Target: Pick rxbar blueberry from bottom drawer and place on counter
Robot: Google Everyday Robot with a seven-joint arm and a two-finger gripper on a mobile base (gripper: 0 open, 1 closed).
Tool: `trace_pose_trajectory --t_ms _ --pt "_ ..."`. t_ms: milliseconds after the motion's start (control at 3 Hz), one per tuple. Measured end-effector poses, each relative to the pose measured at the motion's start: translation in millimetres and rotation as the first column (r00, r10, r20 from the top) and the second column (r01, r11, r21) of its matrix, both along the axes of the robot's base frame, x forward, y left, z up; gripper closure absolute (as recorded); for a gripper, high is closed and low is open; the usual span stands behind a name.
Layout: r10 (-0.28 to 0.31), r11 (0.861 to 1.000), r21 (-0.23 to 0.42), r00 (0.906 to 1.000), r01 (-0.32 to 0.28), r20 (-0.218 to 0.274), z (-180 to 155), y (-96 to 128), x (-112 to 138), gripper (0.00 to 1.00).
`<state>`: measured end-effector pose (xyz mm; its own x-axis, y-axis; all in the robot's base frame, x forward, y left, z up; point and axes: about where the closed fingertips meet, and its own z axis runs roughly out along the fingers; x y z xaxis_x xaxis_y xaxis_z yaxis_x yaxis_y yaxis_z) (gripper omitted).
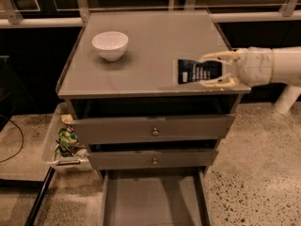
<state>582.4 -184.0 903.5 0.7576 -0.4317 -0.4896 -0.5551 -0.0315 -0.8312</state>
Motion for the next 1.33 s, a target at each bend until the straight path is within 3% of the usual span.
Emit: trace_pose_trajectory --t_ms 333,667,1000,1333 --pt "0.044 0.999 0.023 0.9990 -0.044 0.006 24 28 35 1.00" --pt "0.066 0.998 0.012 0.9975 -0.066 -0.026 35 54 65 1.00" --pt "-0.013 0.996 -0.084 0.9958 0.006 -0.090 27 52 85 1.00" --pt "-0.130 0.970 -0.220 0.9853 0.103 -0.111 18 34 99 1.00"
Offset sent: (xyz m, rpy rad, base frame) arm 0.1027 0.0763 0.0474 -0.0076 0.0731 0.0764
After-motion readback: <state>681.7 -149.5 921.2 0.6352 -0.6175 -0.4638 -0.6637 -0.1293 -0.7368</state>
